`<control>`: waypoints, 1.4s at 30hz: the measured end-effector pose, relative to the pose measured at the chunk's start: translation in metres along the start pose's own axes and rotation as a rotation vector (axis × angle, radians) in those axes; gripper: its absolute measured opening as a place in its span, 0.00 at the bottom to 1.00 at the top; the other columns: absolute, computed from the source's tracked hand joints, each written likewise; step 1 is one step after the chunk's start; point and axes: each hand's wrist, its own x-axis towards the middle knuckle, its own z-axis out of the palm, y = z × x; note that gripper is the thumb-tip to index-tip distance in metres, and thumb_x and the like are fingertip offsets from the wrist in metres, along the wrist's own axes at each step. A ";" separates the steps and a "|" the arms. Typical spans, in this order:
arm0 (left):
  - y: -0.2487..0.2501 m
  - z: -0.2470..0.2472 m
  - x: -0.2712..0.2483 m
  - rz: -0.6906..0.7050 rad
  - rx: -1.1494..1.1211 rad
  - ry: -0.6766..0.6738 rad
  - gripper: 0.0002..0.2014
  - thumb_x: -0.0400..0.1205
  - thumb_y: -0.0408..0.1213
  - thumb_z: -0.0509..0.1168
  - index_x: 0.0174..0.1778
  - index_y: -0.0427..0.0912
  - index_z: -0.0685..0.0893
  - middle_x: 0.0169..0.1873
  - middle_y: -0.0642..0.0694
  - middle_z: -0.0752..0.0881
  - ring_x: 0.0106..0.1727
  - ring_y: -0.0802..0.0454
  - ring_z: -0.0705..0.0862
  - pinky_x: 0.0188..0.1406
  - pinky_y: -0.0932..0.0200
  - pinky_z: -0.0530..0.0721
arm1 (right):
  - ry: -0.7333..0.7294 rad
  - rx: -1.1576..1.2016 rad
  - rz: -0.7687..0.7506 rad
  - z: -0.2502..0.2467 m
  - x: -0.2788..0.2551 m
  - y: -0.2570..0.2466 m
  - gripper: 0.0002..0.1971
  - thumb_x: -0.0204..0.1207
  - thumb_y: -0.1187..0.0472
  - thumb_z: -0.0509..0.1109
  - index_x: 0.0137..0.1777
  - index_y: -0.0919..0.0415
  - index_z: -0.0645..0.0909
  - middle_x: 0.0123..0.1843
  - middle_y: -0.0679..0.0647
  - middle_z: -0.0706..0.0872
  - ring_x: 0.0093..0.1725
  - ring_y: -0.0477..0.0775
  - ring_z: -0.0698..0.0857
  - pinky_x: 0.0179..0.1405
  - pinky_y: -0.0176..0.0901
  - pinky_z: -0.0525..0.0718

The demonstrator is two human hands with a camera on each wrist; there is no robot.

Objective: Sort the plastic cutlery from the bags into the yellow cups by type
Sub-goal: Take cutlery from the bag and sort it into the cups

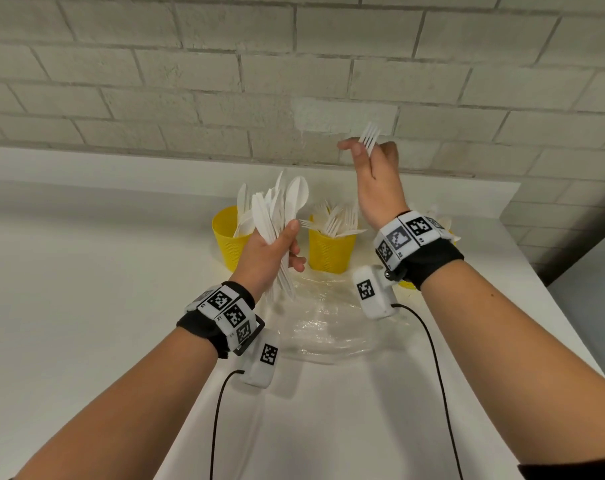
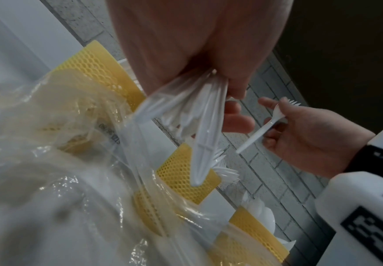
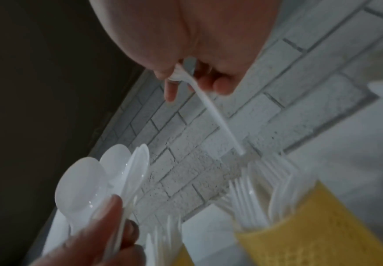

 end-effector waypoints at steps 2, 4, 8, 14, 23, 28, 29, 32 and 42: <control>0.001 0.001 -0.001 -0.005 -0.041 -0.018 0.10 0.83 0.45 0.64 0.45 0.41 0.80 0.27 0.46 0.79 0.22 0.50 0.81 0.51 0.34 0.87 | -0.065 0.048 0.036 0.005 -0.001 0.004 0.17 0.87 0.54 0.52 0.66 0.52 0.80 0.56 0.55 0.70 0.55 0.46 0.72 0.57 0.27 0.64; 0.002 0.002 -0.002 -0.005 -0.061 -0.031 0.09 0.84 0.44 0.63 0.45 0.41 0.80 0.28 0.45 0.79 0.22 0.51 0.80 0.49 0.37 0.88 | -0.133 -0.049 0.080 0.012 -0.003 0.016 0.16 0.86 0.57 0.55 0.68 0.52 0.79 0.57 0.54 0.70 0.54 0.49 0.75 0.58 0.30 0.68; 0.002 0.001 -0.002 0.004 -0.076 -0.052 0.08 0.83 0.43 0.64 0.47 0.43 0.82 0.31 0.45 0.82 0.25 0.51 0.80 0.46 0.43 0.89 | -0.304 -0.317 0.179 0.022 -0.009 0.041 0.21 0.79 0.67 0.63 0.71 0.55 0.77 0.66 0.63 0.77 0.62 0.62 0.81 0.66 0.42 0.76; 0.001 -0.003 0.001 0.005 -0.090 -0.041 0.06 0.83 0.40 0.65 0.49 0.42 0.82 0.34 0.45 0.83 0.24 0.52 0.79 0.45 0.45 0.89 | -0.151 -0.083 0.202 0.018 -0.011 0.032 0.26 0.74 0.61 0.72 0.72 0.55 0.72 0.58 0.55 0.74 0.52 0.48 0.77 0.56 0.36 0.75; -0.001 -0.004 0.000 0.013 -0.077 -0.006 0.04 0.83 0.38 0.66 0.48 0.42 0.82 0.34 0.47 0.85 0.26 0.52 0.82 0.44 0.44 0.85 | -0.252 -0.316 0.118 0.022 -0.025 0.032 0.11 0.80 0.57 0.64 0.54 0.54 0.89 0.56 0.55 0.88 0.61 0.58 0.79 0.57 0.39 0.72; 0.001 -0.004 0.001 0.050 -0.053 0.020 0.05 0.82 0.35 0.66 0.52 0.40 0.80 0.35 0.46 0.84 0.26 0.50 0.82 0.29 0.58 0.82 | -0.181 -0.025 0.023 0.027 -0.035 -0.004 0.15 0.77 0.46 0.67 0.46 0.58 0.87 0.45 0.51 0.85 0.48 0.46 0.80 0.47 0.31 0.74; 0.002 -0.004 0.002 0.061 -0.047 0.020 0.07 0.82 0.35 0.67 0.54 0.39 0.80 0.36 0.45 0.84 0.27 0.49 0.82 0.27 0.59 0.82 | -0.207 0.069 0.065 0.030 -0.039 -0.009 0.13 0.75 0.47 0.71 0.45 0.57 0.87 0.43 0.48 0.85 0.43 0.39 0.80 0.43 0.26 0.74; 0.004 -0.002 0.000 0.074 -0.038 0.017 0.08 0.82 0.34 0.66 0.56 0.37 0.81 0.36 0.44 0.83 0.26 0.48 0.81 0.25 0.61 0.81 | -0.229 0.215 0.161 0.039 -0.047 -0.014 0.06 0.72 0.55 0.75 0.43 0.54 0.82 0.38 0.43 0.82 0.34 0.34 0.79 0.38 0.27 0.76; 0.009 -0.018 -0.007 0.049 -0.024 0.161 0.08 0.84 0.41 0.65 0.50 0.39 0.79 0.30 0.44 0.81 0.23 0.52 0.82 0.29 0.54 0.87 | -0.114 0.518 0.194 0.033 -0.044 -0.037 0.03 0.86 0.61 0.54 0.50 0.53 0.65 0.43 0.59 0.88 0.38 0.54 0.85 0.41 0.45 0.86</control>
